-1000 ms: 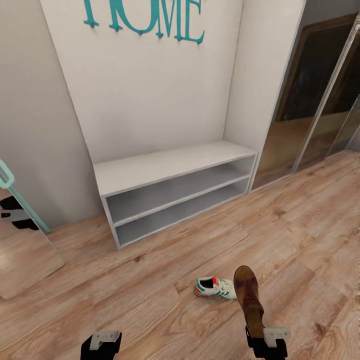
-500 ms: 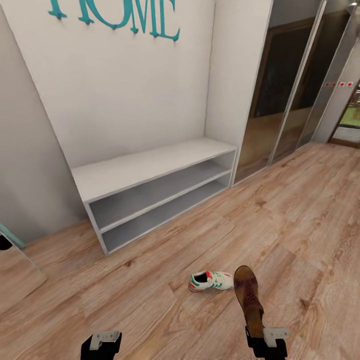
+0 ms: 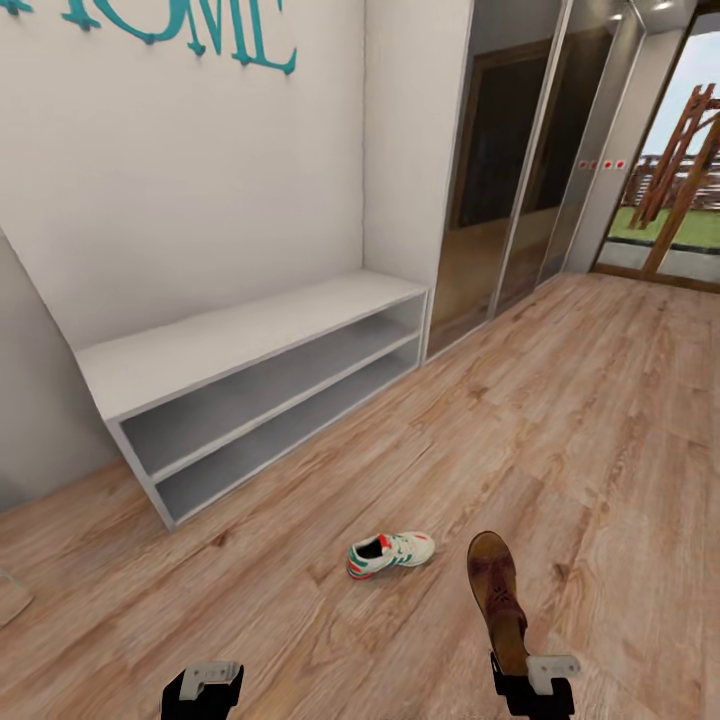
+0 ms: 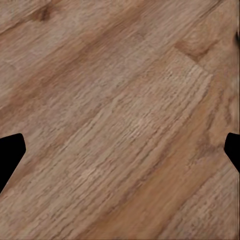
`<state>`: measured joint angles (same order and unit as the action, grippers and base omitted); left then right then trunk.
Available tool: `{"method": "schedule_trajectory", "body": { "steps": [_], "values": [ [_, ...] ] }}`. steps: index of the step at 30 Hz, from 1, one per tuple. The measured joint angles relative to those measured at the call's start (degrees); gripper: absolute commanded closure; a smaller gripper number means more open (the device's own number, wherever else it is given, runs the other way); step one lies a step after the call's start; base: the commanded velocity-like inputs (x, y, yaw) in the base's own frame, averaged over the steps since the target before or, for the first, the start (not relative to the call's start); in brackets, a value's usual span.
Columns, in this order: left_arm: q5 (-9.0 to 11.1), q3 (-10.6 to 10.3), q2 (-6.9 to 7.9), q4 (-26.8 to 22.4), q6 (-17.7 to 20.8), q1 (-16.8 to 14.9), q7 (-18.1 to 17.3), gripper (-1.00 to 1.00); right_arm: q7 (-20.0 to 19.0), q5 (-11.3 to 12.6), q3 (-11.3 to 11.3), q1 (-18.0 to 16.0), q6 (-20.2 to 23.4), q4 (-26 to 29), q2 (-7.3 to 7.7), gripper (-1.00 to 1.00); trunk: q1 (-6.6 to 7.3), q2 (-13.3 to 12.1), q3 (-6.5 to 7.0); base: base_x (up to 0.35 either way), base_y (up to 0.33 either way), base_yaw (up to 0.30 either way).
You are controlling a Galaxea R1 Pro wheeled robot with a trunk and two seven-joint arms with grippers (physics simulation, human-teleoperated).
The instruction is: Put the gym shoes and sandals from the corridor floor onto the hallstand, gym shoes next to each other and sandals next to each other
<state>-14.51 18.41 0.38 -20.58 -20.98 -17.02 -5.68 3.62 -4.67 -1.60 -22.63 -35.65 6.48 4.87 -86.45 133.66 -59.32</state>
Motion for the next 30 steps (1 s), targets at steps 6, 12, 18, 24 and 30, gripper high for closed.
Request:
{"method": "schedule_trajectory", "body": {
  "steps": [6,12,18,24,30],
  "values": [
    [0.0,0.0,0.00,0.0,0.0,0.0,0.0,-1.00,0.0,0.0,0.0,0.0,0.0,0.0,0.01,1.00,0.00,0.0,-0.22,0.000,0.001,-0.283],
    [0.0,0.0,-0.05,0.0,-0.1,0.0,-0.3,-1.00,0.0,0.0,0.0,0.0,0.0,0.0,0.00,1.00,0.01,0.0,-0.44,0.049,0.125,-0.283],
    [0.0,0.0,-0.08,0.1,-0.1,0.0,-0.4,-1.00,0.0,0.0,0.0,0.0,0.0,0.0,0.00,1.00,0.01,0.0,-0.63,0.109,0.277,-0.283],
    [0.0,0.0,-0.09,0.1,-0.1,0.0,-0.4,-1.00,0.0,0.0,0.0,0.0,0.0,0.0,0.01,1.00,0.01,0.0,-0.81,0.104,0.282,-0.283],
    [0.0,0.0,-0.09,0.1,-0.1,0.0,-0.4,-1.00,0.0,0.0,0.0,0.0,0.0,0.0,0.01,1.00,0.00,0.0,-0.99,0.053,0.160,-0.283]
  ]
}}
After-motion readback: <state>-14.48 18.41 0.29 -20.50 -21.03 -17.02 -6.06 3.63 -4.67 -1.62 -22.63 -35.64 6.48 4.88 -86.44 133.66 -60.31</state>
